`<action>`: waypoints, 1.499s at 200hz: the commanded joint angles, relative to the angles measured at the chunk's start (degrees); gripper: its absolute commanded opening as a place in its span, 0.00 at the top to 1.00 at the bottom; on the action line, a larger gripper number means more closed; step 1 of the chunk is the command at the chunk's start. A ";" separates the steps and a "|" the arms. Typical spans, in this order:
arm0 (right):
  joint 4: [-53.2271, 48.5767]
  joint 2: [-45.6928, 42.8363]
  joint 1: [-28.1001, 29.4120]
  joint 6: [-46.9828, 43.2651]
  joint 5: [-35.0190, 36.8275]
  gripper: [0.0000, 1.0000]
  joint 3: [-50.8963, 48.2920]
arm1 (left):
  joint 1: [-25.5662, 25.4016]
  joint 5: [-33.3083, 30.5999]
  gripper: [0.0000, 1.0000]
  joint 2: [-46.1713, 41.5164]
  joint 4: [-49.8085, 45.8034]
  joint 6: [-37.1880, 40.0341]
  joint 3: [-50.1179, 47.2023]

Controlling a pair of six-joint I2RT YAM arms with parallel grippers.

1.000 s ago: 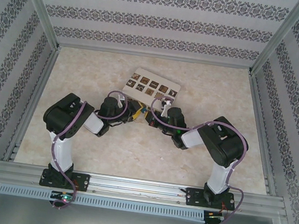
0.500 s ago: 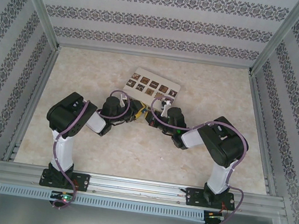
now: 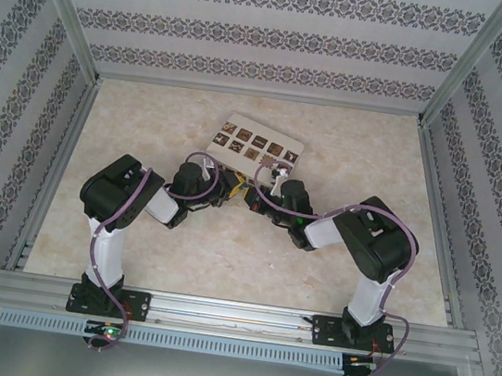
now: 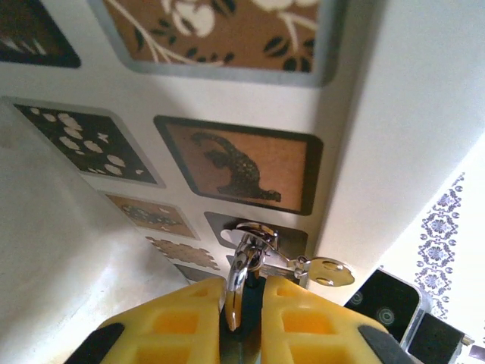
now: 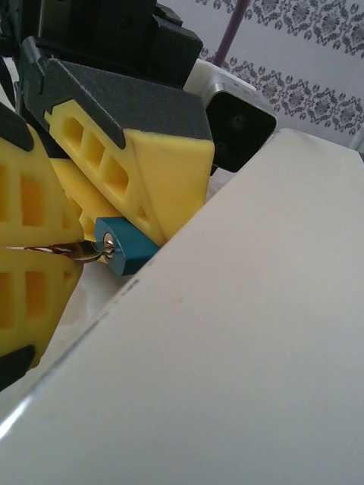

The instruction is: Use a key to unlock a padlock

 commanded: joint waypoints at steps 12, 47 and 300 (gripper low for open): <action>-0.91 -2.86 0.69 -0.99 1.29 0.87 -1.45 | -1.19 -0.26 0.87 -0.82 1.28 0.38 1.13; -4.80 -7.32 0.68 -5.28 5.59 0.74 -4.08 | -1.32 -0.34 0.87 -3.54 -2.70 2.29 1.81; -31.52 -43.19 6.64 -100.12 22.26 0.06 -9.79 | -4.27 0.14 0.88 -19.68 -19.91 0.16 -0.49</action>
